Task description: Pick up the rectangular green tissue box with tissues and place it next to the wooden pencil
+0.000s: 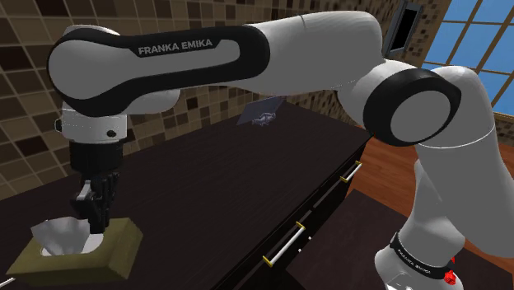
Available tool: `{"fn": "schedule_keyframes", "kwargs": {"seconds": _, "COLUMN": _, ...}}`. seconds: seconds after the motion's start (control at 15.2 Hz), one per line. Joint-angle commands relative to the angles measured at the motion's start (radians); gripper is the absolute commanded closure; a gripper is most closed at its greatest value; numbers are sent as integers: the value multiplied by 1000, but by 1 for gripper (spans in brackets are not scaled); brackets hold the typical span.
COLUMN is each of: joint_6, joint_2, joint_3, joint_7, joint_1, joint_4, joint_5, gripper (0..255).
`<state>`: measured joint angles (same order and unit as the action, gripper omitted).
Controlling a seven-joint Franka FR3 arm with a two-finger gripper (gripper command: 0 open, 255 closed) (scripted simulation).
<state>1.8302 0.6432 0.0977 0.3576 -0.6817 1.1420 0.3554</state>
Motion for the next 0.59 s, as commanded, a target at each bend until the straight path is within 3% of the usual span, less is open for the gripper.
{"fn": "schedule_keyframes", "kwargs": {"seconds": 0.0, "joint_6": 15, "joint_2": 36, "joint_3": 1, "joint_7": -6, "joint_1": -10, "joint_4": -25, "joint_5": -3, "gripper": 255}}
{"fn": "schedule_keyframes", "kwargs": {"seconds": 0.53, "joint_6": 106, "joint_2": 49, "joint_3": 2, "joint_7": 28, "joint_1": -11, "joint_4": 58, "joint_5": 6, "gripper": 255}}
